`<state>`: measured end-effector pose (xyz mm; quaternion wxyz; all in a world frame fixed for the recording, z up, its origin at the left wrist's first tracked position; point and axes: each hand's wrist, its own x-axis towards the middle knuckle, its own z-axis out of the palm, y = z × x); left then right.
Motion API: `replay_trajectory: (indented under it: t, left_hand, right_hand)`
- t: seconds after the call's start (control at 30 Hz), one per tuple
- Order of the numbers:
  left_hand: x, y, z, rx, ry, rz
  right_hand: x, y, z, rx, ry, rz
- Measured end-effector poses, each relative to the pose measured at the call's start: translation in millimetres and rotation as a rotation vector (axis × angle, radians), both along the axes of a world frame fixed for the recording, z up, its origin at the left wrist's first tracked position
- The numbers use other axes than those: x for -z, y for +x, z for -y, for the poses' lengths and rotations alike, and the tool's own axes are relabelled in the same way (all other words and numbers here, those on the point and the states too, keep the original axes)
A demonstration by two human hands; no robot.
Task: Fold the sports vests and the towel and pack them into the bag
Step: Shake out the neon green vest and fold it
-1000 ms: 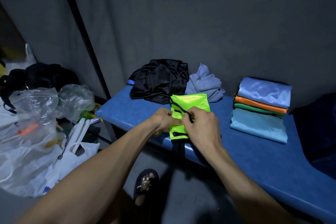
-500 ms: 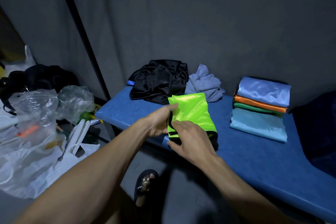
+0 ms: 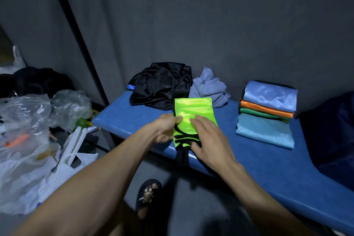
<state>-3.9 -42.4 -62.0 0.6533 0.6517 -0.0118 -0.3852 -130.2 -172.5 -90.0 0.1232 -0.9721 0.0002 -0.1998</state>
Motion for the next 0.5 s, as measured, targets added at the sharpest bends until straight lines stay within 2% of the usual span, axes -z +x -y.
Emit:
replay_trajectory:
  t: [0.3,0.37,0.47,0.5]
  left_hand:
    - [18.0,5.8,5.6,0.029,0.183,0.161]
    - [-2.1,-6.3,2.7,0.024,0.232,0.278]
    - [-7.9,-5.4,-3.9,0.034,0.493,0.599]
    - [-8.9,-6.9,-6.1,0.040,0.546,0.634]
  right_hand:
    - [0.8,-3.1,8.6,-0.010,-0.036,-0.146]
    - [1.9,-5.4,12.2,-0.010,-0.041,-0.124]
    - [6.3,-6.3,13.8,-0.005,-0.094,-0.094]
    - [7.7,-5.9,13.5,-0.004,-0.116,-0.076]
